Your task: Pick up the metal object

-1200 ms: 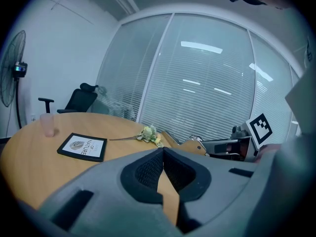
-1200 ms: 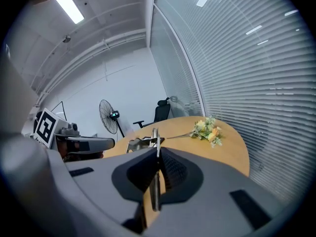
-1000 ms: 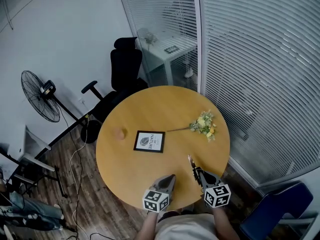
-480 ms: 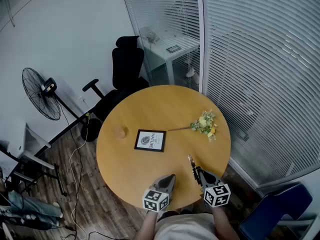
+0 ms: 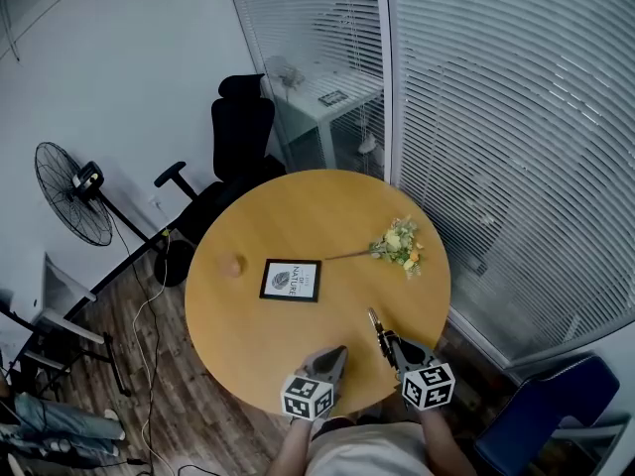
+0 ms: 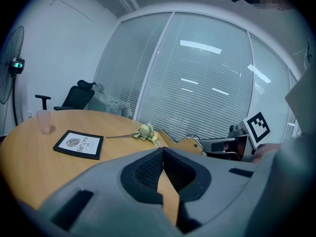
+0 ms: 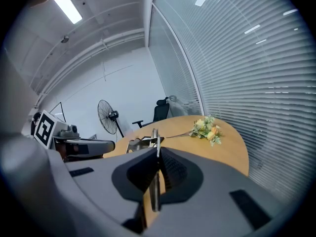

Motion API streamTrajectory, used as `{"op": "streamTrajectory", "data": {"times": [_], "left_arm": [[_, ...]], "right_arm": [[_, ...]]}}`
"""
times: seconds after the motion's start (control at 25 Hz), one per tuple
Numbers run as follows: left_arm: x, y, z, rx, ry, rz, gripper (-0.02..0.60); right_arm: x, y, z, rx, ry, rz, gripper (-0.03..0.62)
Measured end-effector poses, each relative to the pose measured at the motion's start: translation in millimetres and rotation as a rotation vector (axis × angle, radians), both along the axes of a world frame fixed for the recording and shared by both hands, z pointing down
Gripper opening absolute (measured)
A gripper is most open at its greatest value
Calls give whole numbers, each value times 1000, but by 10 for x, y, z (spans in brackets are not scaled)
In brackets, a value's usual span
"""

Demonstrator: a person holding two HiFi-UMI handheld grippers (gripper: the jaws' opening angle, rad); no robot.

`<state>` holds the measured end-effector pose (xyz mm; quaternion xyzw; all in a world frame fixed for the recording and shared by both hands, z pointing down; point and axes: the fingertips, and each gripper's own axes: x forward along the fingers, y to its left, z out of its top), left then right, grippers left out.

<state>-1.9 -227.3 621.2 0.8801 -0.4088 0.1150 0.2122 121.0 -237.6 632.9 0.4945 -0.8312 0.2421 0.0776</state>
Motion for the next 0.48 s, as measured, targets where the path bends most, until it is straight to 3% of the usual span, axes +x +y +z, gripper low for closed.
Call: {"op": "streamTrajectory", "data": {"times": [0.48], "left_arm": [[55, 48, 37, -5, 7, 16, 9]], "right_arm": [[50, 74, 26, -7, -18, 18, 3]]}}
